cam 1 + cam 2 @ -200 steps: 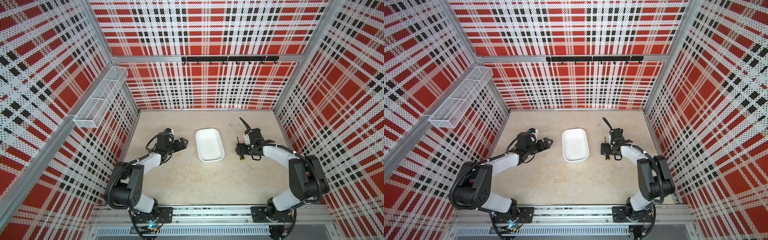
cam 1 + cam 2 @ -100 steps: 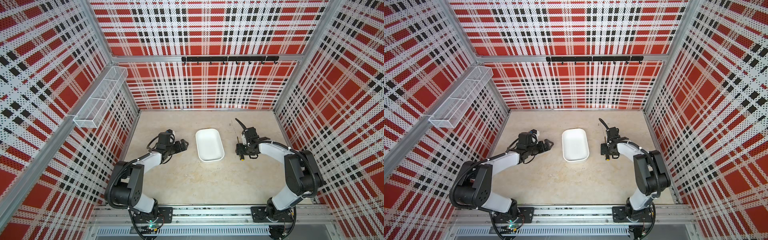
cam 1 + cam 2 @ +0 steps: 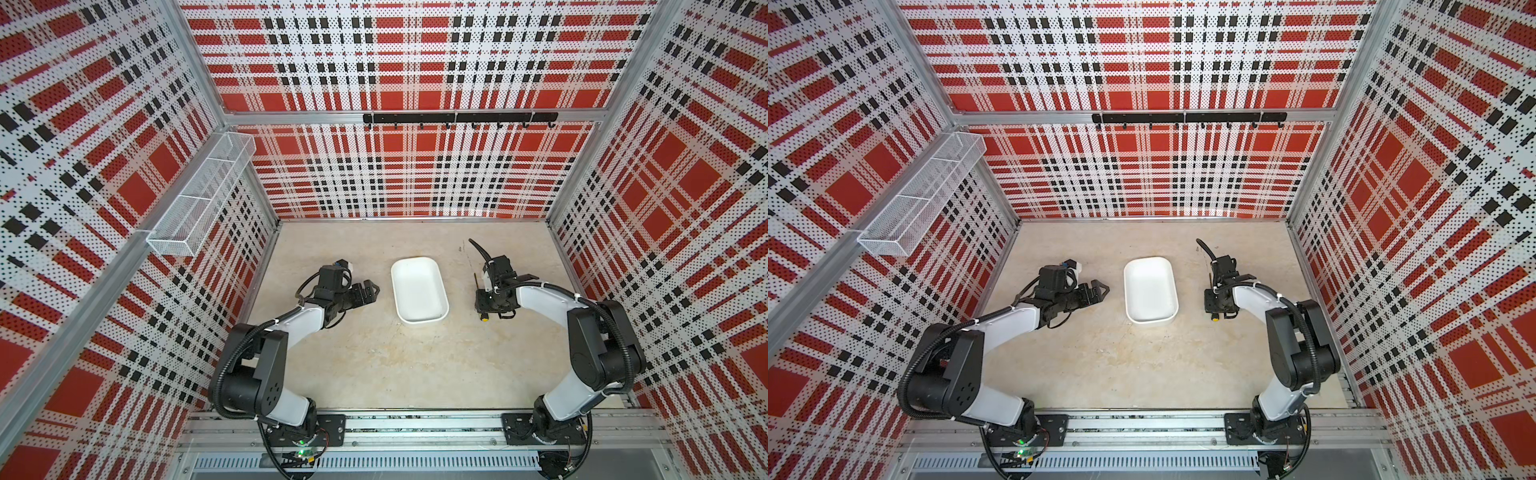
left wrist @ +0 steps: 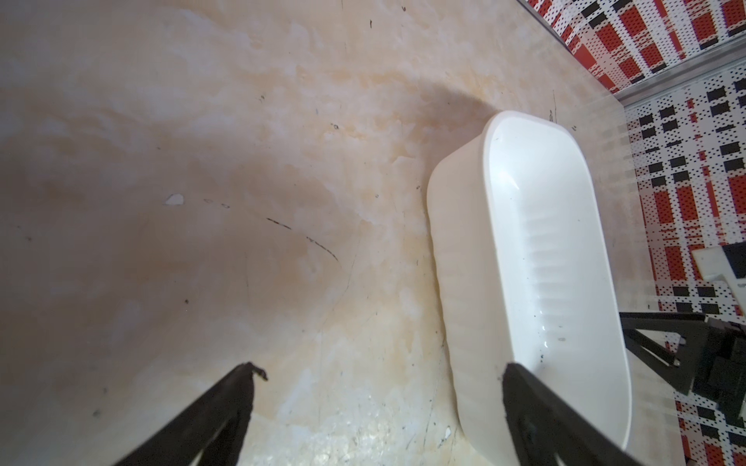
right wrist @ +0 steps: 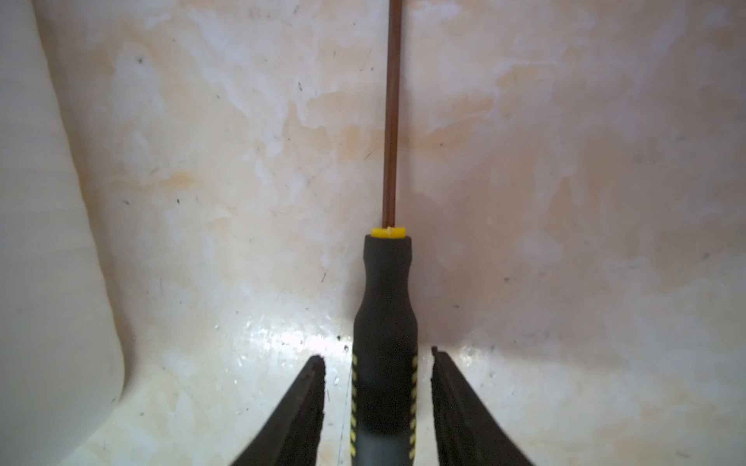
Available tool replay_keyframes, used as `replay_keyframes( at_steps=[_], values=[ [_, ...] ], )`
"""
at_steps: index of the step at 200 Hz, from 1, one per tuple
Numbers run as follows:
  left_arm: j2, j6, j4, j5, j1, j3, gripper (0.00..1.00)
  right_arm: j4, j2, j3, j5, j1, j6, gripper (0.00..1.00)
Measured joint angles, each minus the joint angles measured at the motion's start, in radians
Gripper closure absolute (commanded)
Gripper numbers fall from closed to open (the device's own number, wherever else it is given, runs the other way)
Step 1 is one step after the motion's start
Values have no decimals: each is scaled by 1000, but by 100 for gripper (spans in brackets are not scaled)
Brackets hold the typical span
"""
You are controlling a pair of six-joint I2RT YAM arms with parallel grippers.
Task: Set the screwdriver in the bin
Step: 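Close the right gripper on the screwdriver handle while the left arm moves forward, then lift the screwdriver with the right gripper and carry it over the tray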
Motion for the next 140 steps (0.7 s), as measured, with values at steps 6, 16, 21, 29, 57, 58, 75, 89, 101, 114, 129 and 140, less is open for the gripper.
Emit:
replay_keyframes(
  at_steps=[6,16,21,29,57,58,75,89,101,114,129,140],
  values=[
    [-3,1,0,0,0,0,2,-1,4,0,0,0,-1,56],
    [-7,2,-2,0,0,0,2,-3,12,0,0,0,-3,57],
    [-8,3,-2,0,0,0,2,-3,16,0,0,0,-3,57],
    [-9,5,-4,0,0,0,2,-3,22,0,0,0,-5,58],
    [-9,6,-12,0,0,0,2,-6,39,0,1,0,-9,65],
    [-9,6,-12,0,0,0,2,-6,39,0,1,0,-9,66],
    [-9,9,-14,0,-1,0,2,-12,48,6,4,0,-10,70],
    [-10,12,-16,0,-1,0,2,-23,54,16,5,0,-13,75],
    [-10,14,-18,0,-1,0,2,-29,57,21,6,0,-12,82],
    [-10,19,-19,0,-1,0,2,-35,61,27,6,0,-12,93],
    [-10,23,-19,0,-1,0,2,-39,63,31,7,0,-12,100],
    [-10,25,-19,0,-1,0,2,-39,63,34,8,0,-11,100]
  ],
)
